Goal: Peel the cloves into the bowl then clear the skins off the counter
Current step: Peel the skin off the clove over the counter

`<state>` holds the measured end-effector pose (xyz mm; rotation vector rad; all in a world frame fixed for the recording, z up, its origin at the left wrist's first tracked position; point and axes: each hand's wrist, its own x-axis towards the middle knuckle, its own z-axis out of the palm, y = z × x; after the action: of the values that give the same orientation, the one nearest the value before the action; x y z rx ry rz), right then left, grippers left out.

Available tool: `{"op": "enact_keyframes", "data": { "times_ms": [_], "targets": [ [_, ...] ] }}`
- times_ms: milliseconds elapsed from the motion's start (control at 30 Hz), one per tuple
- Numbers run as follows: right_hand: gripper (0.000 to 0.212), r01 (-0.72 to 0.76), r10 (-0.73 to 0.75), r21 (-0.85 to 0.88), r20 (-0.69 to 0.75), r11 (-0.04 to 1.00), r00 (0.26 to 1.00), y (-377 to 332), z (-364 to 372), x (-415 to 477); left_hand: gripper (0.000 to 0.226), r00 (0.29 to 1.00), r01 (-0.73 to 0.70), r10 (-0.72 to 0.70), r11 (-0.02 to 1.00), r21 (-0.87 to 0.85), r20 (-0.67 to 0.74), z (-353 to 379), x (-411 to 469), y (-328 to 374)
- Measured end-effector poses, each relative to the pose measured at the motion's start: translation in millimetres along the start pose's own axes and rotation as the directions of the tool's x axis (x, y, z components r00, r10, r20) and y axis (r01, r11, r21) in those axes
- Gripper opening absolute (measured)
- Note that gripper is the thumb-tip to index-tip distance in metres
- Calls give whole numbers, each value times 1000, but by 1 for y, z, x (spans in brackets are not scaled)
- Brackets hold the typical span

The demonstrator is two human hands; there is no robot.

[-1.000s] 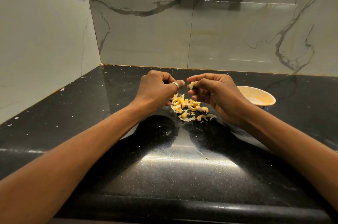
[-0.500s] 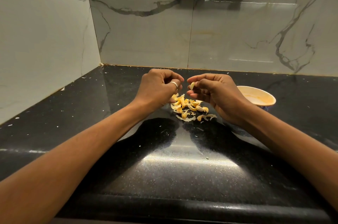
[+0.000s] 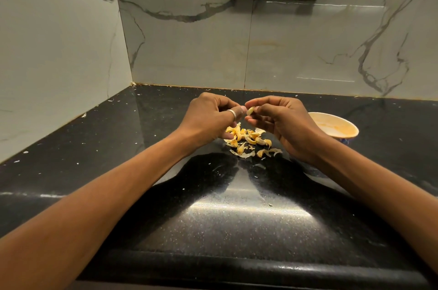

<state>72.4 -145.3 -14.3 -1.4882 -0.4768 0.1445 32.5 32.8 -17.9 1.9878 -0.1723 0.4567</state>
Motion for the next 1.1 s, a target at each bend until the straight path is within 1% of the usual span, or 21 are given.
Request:
{"op": "enact_keyframes", "data": {
  "times_ms": [167, 433, 700, 900, 1100],
  "targets": [
    [19, -6, 6, -23, 3, 1000, 1000, 2, 1, 0, 12, 999, 17, -17, 1000, 7, 36, 4, -1, -1],
    [19, -4, 6, -31, 45, 1000, 999, 2, 0, 0, 5, 1000, -5, 5, 1000, 17, 17, 4, -2, -1],
    [14, -14, 13, 37, 14, 999, 1000, 3, 4, 0, 14, 998, -49, 51, 997, 62, -38, 5, -3, 0],
    [16, -33, 31, 35, 45, 999, 999, 3, 6, 0, 17, 996, -75, 79, 993, 91, -35, 5, -2, -1],
    [18, -37, 36, 13, 66, 999, 997, 4, 5, -2, 12, 997, -69, 73, 994, 90, -39, 3, -1, -1]
  ]
}}
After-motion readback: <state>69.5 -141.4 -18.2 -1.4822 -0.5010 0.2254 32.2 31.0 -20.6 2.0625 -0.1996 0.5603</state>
